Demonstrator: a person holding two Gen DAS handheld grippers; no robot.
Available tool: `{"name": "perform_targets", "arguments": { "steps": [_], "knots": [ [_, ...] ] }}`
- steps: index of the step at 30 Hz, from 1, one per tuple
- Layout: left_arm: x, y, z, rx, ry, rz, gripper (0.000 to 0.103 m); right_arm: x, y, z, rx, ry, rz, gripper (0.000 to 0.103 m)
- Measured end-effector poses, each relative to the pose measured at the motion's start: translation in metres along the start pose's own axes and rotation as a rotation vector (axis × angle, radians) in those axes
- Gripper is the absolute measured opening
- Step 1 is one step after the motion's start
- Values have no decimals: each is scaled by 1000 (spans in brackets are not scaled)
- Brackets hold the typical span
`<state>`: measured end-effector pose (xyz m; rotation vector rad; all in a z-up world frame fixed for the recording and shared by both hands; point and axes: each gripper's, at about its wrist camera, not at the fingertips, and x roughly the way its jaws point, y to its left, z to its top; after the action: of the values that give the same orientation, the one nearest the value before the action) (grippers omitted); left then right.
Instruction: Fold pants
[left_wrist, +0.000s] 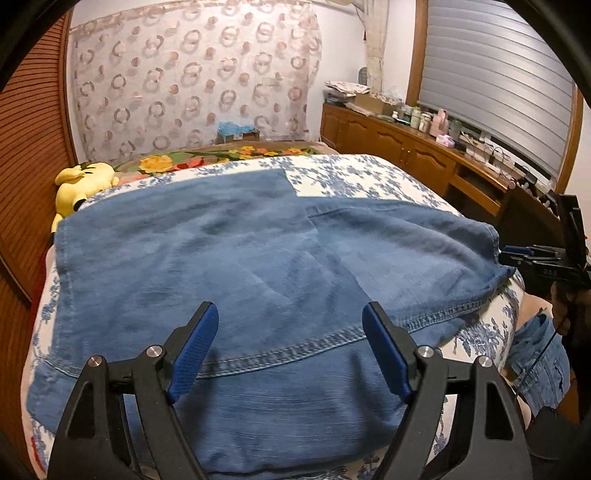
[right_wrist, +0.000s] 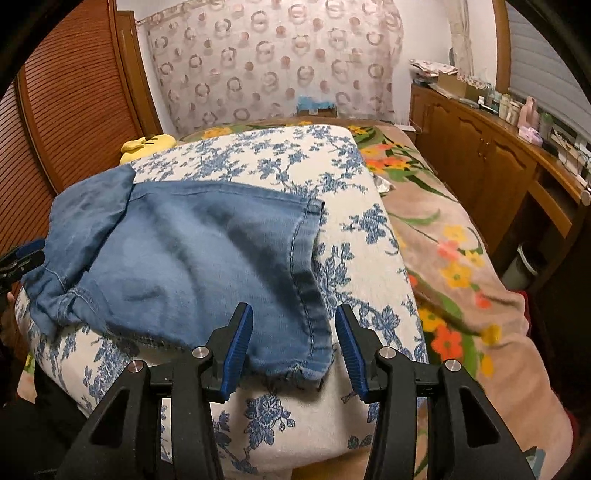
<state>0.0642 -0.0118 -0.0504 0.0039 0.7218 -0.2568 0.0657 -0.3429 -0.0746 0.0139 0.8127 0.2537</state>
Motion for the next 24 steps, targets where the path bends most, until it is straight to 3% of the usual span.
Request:
{"name": "perform_targets", "arguments": {
  "steps": [11,24],
  "knots": [
    [14,-9,-14,7,56,-28,81,7,-1,-5,-16,27,-3,48],
    [21,-13,-21,10,60,-14,81,14,-1,-9,-57,26,-67,48]
  ]
}}
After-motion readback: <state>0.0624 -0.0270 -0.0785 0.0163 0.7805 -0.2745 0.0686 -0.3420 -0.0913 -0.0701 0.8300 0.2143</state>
